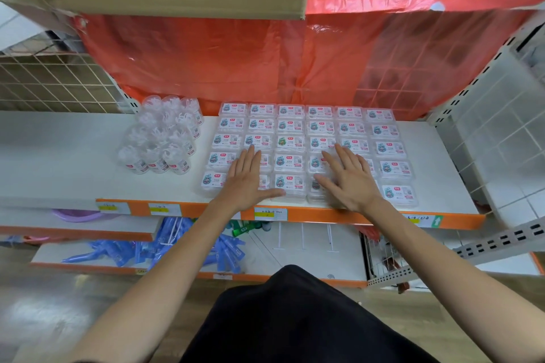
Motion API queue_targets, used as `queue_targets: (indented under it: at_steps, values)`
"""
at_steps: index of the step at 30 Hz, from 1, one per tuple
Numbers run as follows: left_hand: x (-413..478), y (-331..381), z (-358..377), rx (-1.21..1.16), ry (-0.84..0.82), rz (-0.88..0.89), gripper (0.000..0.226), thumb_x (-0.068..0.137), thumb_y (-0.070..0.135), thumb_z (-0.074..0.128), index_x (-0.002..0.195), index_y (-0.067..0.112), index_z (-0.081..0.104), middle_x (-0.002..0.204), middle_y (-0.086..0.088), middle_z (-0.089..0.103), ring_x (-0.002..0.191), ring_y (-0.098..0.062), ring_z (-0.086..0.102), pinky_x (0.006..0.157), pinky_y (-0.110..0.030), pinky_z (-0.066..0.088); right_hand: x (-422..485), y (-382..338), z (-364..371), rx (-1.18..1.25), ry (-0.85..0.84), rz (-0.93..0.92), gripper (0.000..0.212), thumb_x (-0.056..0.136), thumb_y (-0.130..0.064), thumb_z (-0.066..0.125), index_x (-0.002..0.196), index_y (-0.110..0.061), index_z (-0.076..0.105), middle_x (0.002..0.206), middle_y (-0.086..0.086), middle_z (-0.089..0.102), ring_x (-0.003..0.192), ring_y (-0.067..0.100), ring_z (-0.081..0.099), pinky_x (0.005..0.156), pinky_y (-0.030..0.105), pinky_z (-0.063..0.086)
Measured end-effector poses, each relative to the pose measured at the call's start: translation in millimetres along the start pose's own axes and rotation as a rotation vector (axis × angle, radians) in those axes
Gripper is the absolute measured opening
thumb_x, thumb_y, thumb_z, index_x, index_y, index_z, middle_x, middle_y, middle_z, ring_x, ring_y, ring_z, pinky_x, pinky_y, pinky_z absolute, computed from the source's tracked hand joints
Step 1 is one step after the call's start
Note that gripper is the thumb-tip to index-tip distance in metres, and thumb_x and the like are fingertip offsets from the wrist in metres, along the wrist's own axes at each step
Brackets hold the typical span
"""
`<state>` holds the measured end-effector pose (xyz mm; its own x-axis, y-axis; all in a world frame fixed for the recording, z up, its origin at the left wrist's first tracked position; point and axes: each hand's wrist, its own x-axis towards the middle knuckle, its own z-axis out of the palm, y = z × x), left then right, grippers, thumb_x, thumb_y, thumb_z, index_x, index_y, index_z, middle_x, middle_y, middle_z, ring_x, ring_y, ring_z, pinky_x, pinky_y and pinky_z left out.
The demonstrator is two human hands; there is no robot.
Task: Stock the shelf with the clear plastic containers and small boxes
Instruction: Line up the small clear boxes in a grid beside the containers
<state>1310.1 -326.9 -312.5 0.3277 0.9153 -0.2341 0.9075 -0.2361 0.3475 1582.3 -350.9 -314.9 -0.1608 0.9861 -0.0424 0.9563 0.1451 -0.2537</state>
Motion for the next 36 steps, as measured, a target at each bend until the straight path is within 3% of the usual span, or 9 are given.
queue_targets:
  at_steps: [5,8,14,18,26,32,36]
  values:
    - [7.6,-25.0,-29.8,-0.1,0.273,-0.026,0.082,0.093,0.068,0.024,0.157,0.019,0.004,0.163,0.002,-0.01,0.149,-0.013,-0.013,0.12,-0.037,-0.009,32.8,-23.1,-2.9,0.004,0.0,0.024,0.096,0.079,-0.081,0.0,0.158,-0.028,0.012,0.166,0.005,0.001,0.152,0.02,-0.003,0.121,0.041,-0.002]
    - [15.3,-49.7,-40.6,-0.032,0.289,-0.066,0.075,0.098,0.062,0.022,0.156,0.018,0.009,0.164,0.001,-0.005,0.15,-0.014,-0.01,0.12,-0.036,-0.008,49.8,-32.8,1.9,-0.015,-0.041,0.03,0.094,0.083,-0.084,0.0,0.158,-0.027,0.007,0.166,0.005,-0.005,0.152,0.019,-0.007,0.121,0.041,-0.005]
    - [39.3,-69.6,-42.6,0.059,0.118,-0.13,0.082,0.095,0.068,0.018,0.156,0.018,-0.005,0.162,-0.001,-0.015,0.149,-0.018,-0.015,0.12,-0.038,-0.009,76.5,-44.6,12.1,-0.04,-0.082,0.069,0.084,0.092,-0.075,0.013,0.158,-0.026,-0.003,0.164,0.004,-0.013,0.151,0.017,-0.015,0.121,0.038,-0.01]
    - [53.1,-62.5,-23.6,0.116,0.031,-0.108,0.083,0.095,0.067,0.015,0.155,0.016,-0.009,0.161,-0.004,-0.02,0.148,-0.022,-0.019,0.12,-0.038,-0.01,80.7,-50.4,23.2,-0.03,-0.098,0.072,0.08,0.095,-0.07,0.014,0.158,-0.023,0.0,0.165,0.005,-0.01,0.151,0.018,-0.012,0.122,0.039,-0.008]
    - [59.1,-64.1,-11.1,0.16,0.062,-0.112,0.078,0.097,0.064,0.011,0.154,0.015,-0.011,0.161,-0.005,-0.022,0.147,-0.024,-0.023,0.119,-0.039,-0.014,83.2,-49.9,27.7,-0.021,-0.074,0.064,0.084,0.092,-0.072,0.012,0.159,-0.021,0.008,0.166,0.006,-0.002,0.152,0.021,-0.006,0.121,0.041,-0.006]
    - [60.2,-65.1,-25.9,0.035,0.062,-0.137,0.086,0.093,0.071,0.014,0.156,0.015,-0.001,0.162,-0.005,-0.018,0.148,-0.02,-0.019,0.119,-0.038,-0.01,85.2,-49.8,19.3,0.112,0.007,0.097,0.087,0.086,-0.076,0.014,0.156,-0.026,0.02,0.165,0.005,0.009,0.151,0.021,0.005,0.121,0.042,0.003]
    - [83.8,-70.9,-47.9,0.041,0.134,-0.139,0.086,0.093,0.071,0.015,0.156,0.014,0.001,0.163,-0.005,-0.013,0.149,-0.02,-0.015,0.12,-0.039,-0.007,102.3,-41.7,12.8,0.066,0.012,0.155,0.077,0.096,-0.07,0.024,0.157,-0.026,0.013,0.166,0.005,0.005,0.152,0.02,0.003,0.121,0.042,0.002]
